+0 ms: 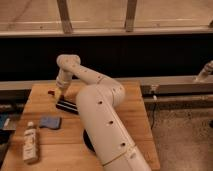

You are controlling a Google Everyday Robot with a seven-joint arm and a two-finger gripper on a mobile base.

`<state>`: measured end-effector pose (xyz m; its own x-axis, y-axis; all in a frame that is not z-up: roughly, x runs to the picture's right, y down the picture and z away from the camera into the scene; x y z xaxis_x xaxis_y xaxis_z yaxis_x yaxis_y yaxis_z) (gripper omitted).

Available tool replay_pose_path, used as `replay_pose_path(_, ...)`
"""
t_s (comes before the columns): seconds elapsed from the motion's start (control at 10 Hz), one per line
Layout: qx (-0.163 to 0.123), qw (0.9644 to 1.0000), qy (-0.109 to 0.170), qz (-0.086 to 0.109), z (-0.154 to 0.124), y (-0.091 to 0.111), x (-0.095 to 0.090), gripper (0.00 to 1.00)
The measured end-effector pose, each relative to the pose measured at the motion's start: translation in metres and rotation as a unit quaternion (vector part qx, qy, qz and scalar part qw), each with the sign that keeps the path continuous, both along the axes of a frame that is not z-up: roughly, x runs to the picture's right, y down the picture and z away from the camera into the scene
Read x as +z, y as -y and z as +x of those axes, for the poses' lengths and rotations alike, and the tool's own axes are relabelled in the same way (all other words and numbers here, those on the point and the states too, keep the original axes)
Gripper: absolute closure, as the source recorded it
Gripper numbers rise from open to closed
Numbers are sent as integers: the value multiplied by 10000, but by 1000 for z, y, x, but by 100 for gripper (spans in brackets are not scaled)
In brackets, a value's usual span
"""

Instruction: Drag the pepper across the table

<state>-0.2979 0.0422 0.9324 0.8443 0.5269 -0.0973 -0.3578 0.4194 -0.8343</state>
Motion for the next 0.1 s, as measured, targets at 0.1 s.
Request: replay_pose_path(0.1, -4, 10000, -7, -14, 2, -1, 0, 95)
